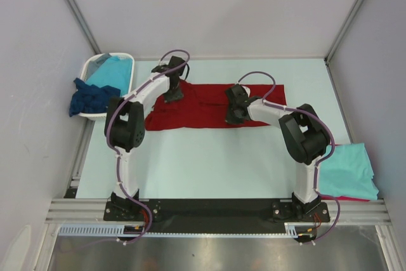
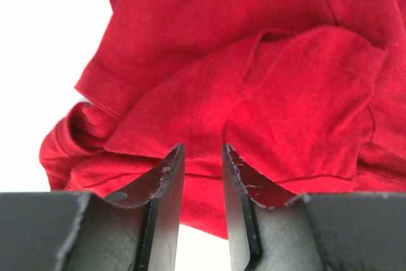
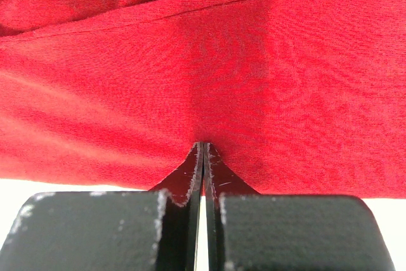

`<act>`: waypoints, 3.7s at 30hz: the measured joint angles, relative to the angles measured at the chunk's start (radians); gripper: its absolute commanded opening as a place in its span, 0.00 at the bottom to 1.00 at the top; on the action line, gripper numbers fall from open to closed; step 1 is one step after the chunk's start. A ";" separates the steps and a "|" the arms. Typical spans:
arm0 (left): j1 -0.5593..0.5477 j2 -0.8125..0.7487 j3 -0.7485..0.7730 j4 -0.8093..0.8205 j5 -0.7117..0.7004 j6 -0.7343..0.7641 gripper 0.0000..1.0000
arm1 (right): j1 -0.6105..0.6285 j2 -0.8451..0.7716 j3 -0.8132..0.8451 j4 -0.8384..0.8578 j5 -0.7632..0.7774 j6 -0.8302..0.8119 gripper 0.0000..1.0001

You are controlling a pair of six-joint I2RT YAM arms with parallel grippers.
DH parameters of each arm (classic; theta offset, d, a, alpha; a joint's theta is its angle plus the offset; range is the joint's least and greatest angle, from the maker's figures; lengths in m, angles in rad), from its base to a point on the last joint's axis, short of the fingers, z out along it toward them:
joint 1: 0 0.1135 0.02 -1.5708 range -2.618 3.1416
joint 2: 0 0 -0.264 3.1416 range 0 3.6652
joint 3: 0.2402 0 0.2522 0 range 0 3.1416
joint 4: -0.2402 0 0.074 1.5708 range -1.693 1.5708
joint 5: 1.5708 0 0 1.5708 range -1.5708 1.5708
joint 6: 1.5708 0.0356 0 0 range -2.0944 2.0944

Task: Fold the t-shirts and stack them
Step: Rotate the tshirt 90 degrees

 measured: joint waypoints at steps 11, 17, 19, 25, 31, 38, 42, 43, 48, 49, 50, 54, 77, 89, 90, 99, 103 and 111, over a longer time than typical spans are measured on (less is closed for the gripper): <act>-0.046 0.000 -0.060 0.009 0.000 0.000 0.36 | 0.000 0.003 0.006 -0.006 0.000 0.000 0.00; -0.046 0.000 -0.074 0.014 -0.002 0.000 0.36 | 0.000 0.003 0.006 -0.007 0.000 0.000 0.00; -0.043 0.000 -0.074 0.015 -0.002 0.000 0.36 | 0.000 0.003 0.006 -0.007 0.000 0.000 0.00; -0.034 0.010 -0.066 0.014 -0.002 0.000 0.35 | 0.000 0.003 0.005 -0.006 0.000 0.000 0.00; -0.011 0.048 -0.038 0.012 -0.001 0.000 0.21 | -0.001 0.003 0.005 -0.006 0.000 0.000 0.00; 0.001 0.062 -0.036 0.011 -0.001 -0.002 0.00 | -0.001 0.003 0.005 -0.006 -0.001 -0.001 0.00; 0.001 0.062 -0.036 0.011 -0.002 0.000 0.00 | -0.001 0.003 0.005 -0.006 -0.002 -0.002 0.00; 0.001 0.061 -0.036 0.011 -0.002 0.000 0.00 | -0.001 0.003 0.005 -0.006 -0.002 -0.003 0.00; 0.001 0.059 -0.030 0.005 -0.008 0.000 0.00 | -0.001 0.003 0.005 -0.006 -0.002 -0.004 0.00; 0.001 0.059 -0.023 0.000 -0.010 0.000 0.00 | -0.001 0.003 0.005 -0.006 -0.002 -0.004 0.00; 0.001 0.059 -0.011 -0.005 -0.011 0.000 0.00 | -0.001 0.003 0.005 -0.006 -0.002 -0.004 0.00; 0.004 0.059 0.052 -0.019 -0.011 0.001 0.00 | -0.001 0.003 0.005 -0.006 -0.002 -0.004 0.00; 0.008 -0.026 -0.042 -0.041 -0.034 0.000 0.33 | -0.002 -0.002 -0.005 0.006 -0.006 -0.005 0.00; 0.008 -0.015 0.038 -0.036 -0.090 0.008 0.30 | -0.001 0.000 0.000 0.001 -0.004 -0.008 0.00; 0.008 -0.010 0.041 -0.031 -0.090 0.008 0.30 | -0.001 -0.001 -0.001 0.001 -0.003 -0.008 0.00; 0.009 -0.038 -0.078 -0.016 -0.087 0.007 0.26 | -0.001 -0.002 -0.004 0.006 -0.005 -0.008 0.00; 0.007 -0.058 -0.122 -0.013 -0.084 0.007 0.27 | -0.002 0.001 0.001 0.001 -0.006 -0.009 0.00; 0.006 -0.069 -0.135 0.003 -0.081 0.009 0.24 | -0.003 0.006 0.012 -0.012 -0.011 -0.018 0.00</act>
